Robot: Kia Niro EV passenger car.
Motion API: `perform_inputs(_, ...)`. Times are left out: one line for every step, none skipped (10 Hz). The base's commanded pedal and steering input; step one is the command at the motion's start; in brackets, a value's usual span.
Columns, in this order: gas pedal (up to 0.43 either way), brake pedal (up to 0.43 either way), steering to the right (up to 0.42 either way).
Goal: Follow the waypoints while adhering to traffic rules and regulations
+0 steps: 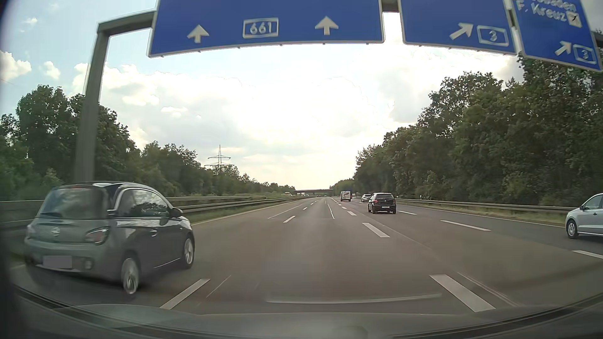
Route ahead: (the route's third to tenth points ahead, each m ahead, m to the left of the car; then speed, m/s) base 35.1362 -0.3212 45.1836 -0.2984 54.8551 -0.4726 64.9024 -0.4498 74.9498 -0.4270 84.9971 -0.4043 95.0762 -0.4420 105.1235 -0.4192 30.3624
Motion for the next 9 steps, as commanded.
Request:
perform_inputs(0.287, 0.03, 0.002)
perform_inputs(0.287, 0.03, 0.003)
perform_inputs(0.287, 0.03, 0.003)
perform_inputs(0.287, 0.03, 0.003)
perform_inputs(0.287, 0.03, 0.003)
perform_inputs(0.287, 0.03, 0.002)
perform_inputs(0.287, 0.03, 0.002)
perform_inputs(0.287, 0.03, 0.002)
perform_inputs(0.299, 0.03, 0.002)
